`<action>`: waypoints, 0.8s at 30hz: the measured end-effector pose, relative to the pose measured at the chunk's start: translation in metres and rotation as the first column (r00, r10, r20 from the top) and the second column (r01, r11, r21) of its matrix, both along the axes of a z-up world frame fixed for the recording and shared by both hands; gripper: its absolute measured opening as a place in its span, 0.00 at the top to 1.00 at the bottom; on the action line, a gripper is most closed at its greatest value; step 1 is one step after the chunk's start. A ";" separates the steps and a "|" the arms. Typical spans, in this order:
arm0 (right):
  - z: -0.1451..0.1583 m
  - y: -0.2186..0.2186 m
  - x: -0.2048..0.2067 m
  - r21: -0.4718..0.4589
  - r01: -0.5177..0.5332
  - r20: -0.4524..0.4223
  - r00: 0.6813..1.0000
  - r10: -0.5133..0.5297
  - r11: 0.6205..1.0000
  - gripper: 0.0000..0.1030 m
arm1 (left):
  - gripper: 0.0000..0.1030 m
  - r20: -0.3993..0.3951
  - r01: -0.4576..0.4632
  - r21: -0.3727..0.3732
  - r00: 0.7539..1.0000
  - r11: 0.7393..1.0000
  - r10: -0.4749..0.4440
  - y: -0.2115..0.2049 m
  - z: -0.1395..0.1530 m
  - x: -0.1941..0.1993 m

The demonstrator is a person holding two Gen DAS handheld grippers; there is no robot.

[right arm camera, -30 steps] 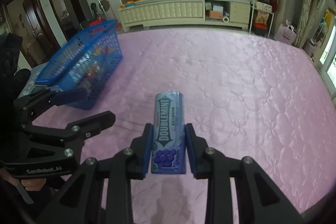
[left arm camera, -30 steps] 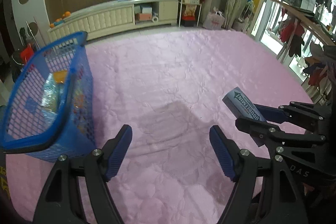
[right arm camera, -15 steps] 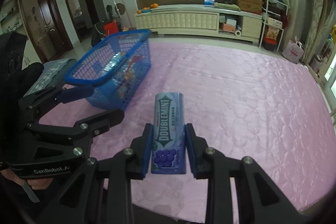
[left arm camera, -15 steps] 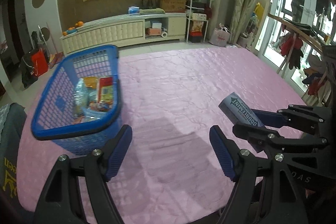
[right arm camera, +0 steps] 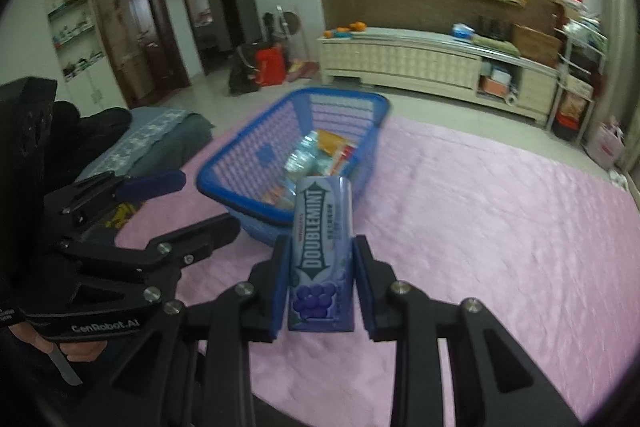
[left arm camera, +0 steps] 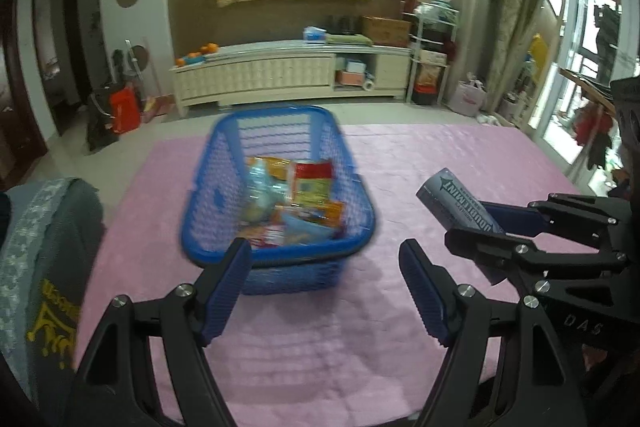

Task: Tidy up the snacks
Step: 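Lift the gum pack with the right tool and carry it over the basket, then lower the gum pack into the basket and open the right tool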

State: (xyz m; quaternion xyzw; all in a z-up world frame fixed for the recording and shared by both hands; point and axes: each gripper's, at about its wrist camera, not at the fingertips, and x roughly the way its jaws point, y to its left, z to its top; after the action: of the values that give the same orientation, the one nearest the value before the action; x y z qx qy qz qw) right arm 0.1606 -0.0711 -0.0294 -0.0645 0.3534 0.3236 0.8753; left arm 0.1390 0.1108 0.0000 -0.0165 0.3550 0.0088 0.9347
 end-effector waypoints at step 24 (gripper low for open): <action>-0.010 0.122 0.068 -0.132 -0.198 -0.082 0.979 0.188 0.971 0.66 | 0.28 -0.067 -0.167 -0.014 0.984 0.986 0.165 0.119 -0.013 0.048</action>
State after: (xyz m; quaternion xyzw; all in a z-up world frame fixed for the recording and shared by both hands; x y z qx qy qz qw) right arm 0.2285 0.0512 -0.0396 -0.1484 0.3971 0.3838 0.8203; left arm 0.1872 0.2295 -0.0135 -0.0547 0.3829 0.0838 0.9184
